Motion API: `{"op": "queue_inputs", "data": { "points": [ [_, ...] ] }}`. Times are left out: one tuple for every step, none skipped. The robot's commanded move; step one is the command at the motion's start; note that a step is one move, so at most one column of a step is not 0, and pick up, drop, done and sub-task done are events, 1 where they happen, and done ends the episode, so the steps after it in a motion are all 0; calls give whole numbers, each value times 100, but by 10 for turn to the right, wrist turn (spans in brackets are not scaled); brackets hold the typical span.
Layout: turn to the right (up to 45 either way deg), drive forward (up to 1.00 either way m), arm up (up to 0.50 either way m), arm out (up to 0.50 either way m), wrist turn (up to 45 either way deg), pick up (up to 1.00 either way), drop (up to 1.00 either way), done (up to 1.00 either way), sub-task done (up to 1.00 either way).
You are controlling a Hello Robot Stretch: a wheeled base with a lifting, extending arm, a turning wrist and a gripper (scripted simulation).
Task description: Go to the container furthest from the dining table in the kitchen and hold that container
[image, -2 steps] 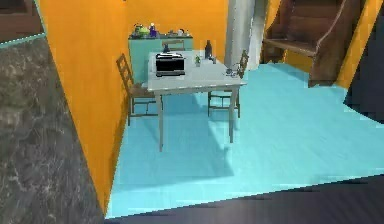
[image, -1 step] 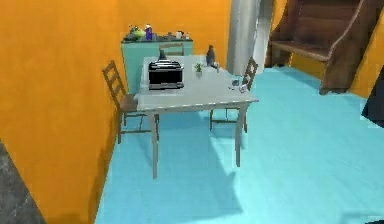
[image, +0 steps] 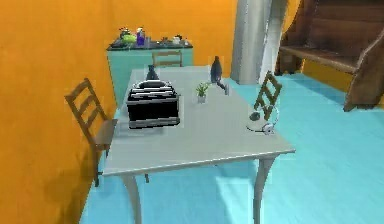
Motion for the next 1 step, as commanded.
{"op": "queue_inputs", "data": {
  "points": [
    [-240, 0, 0, 0, 0, 0, 0, 0, 0]
  ]
}}
